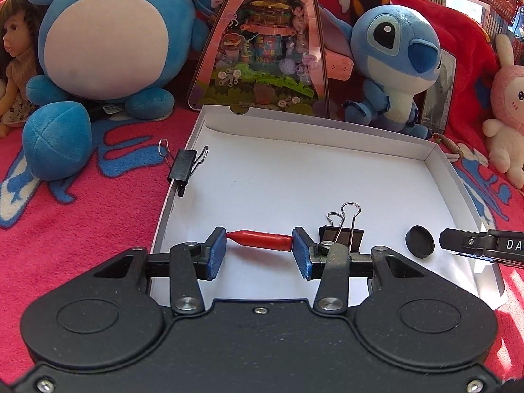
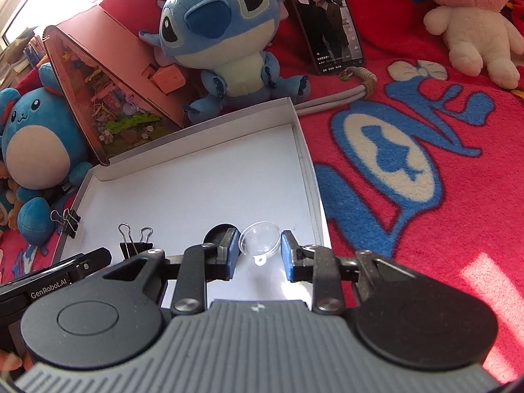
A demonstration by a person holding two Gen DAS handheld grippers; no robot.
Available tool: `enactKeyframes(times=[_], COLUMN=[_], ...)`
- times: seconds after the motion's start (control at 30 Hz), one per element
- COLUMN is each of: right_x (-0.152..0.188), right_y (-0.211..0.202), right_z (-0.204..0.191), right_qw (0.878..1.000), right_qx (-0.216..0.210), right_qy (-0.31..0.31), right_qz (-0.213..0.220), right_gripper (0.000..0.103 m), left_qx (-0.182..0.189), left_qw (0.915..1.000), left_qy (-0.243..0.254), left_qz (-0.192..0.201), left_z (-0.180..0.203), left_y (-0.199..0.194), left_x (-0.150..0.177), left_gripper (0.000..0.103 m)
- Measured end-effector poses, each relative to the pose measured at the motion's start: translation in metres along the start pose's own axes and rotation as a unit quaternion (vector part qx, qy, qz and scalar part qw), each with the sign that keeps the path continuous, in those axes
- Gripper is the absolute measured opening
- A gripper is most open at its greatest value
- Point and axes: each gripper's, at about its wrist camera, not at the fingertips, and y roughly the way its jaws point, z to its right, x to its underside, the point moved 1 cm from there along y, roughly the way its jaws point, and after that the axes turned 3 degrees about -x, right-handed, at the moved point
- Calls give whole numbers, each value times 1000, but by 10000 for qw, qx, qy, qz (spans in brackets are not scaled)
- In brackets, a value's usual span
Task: Organize rigid objects
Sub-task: 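Carry the red cap with the left tool into the box while the right tool carries the dome there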
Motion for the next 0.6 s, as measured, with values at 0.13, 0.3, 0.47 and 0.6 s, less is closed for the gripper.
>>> enactKeyframes(times=[0.13,0.3,0.47,0.6], right_x=[0,0,1,1], right_y=[2,4,4,3], right_z=[-2,-1,-3,-3], right_qw=[10000,10000,10000,9999], right_qx=[-7,-36,-52,-98], right_qy=[-29,-16,-43,-47], right_qz=[-10,6,1,12], right_gripper=[33,33,33,36], left_qx=[-39,-78,-53,-61], left_qw=[10000,9998,9997,9997], left_qy=[62,154,180,182], left_qz=[67,119,132,129], left_z=[3,8,10,12], left_y=[1,2,2,2], left_x=[0,1,3,3], left_gripper=[42,42,43,42])
